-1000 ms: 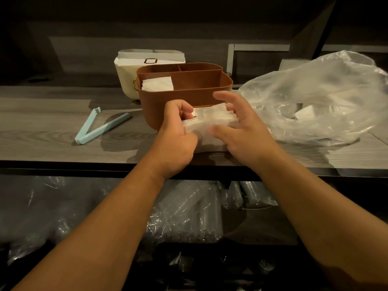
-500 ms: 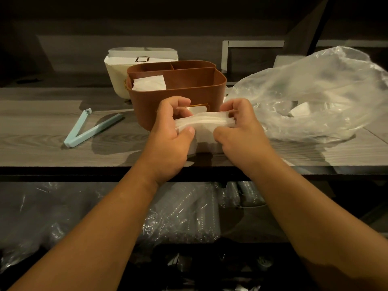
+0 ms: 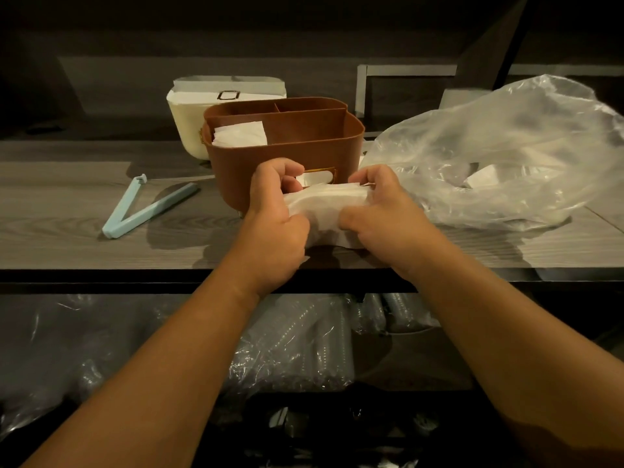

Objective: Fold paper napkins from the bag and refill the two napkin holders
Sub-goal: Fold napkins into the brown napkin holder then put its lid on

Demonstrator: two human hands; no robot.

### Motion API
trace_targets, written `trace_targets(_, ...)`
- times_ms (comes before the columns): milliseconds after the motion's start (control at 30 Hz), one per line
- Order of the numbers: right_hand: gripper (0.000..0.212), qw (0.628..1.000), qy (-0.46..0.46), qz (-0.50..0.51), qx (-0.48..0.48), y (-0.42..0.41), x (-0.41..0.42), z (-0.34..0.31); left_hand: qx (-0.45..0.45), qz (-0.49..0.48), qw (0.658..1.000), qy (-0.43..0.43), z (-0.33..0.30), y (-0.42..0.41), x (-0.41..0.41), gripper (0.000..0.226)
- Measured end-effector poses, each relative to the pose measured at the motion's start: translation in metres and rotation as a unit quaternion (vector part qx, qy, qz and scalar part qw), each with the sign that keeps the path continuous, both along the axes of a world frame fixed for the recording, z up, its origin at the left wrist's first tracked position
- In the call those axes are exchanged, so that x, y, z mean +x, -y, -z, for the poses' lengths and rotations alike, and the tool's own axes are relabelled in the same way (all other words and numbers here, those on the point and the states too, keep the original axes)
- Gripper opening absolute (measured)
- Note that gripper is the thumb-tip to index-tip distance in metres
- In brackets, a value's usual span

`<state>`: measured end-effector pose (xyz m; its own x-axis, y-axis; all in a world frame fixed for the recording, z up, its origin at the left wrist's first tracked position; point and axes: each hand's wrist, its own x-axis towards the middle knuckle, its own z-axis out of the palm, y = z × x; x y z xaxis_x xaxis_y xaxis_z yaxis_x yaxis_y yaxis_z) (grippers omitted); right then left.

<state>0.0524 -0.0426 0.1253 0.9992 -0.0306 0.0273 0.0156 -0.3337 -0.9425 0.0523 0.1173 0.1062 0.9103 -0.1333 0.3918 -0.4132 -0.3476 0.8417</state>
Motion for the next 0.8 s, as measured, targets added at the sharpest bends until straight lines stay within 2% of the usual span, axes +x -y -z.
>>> trace_targets(133,0.049,0.998,-0.019,-0.025,-0.051,0.009,-0.001,-0.020,-0.023,-0.010,1.000,-0.009,-0.006,-0.002,-0.006,0.062)
trace_targets(233,0.046,0.998,0.013,-0.066,-0.016,0.018,0.006,-0.055,-0.028,-0.016,0.999,-0.019,-0.044,-0.007,-0.010,0.055)
trace_targets(300,0.045,0.996,0.052,-0.077,-0.015,0.020,0.016,-0.086,0.006,-0.027,0.999,-0.027,-0.083,-0.011,-0.002,0.044)
trace_targets(433,0.049,0.982,0.132,-0.050,-0.129,0.010,0.055,-0.138,0.090,-0.046,0.992,-0.073,-0.148,-0.010,0.030,0.024)
trace_targets(533,0.047,0.949,0.170,-0.059,-0.260,0.000,0.090,-0.155,0.186,-0.025,0.975,-0.114,-0.166,-0.004,0.058,0.021)
trace_targets(600,0.044,0.914,0.164,-0.088,-0.362,-0.006,0.108,-0.158,0.219,-0.017,0.961,-0.170,-0.167,-0.001,0.075,0.025)
trace_targets(667,0.044,0.874,0.145,-0.124,-0.447,-0.009,0.119,-0.155,0.237,-0.013,0.945,-0.223,-0.163,0.001,0.085,0.020)
trace_targets(767,0.047,0.829,0.111,-0.183,-0.516,-0.015,0.131,-0.146,0.262,-0.011,0.930,-0.258,-0.155,0.006,0.094,0.004)
trace_targets(800,0.050,0.817,0.105,-0.202,-0.529,-0.017,0.134,-0.142,0.271,-0.010,0.928,-0.255,-0.153,0.008,0.097,0.007)
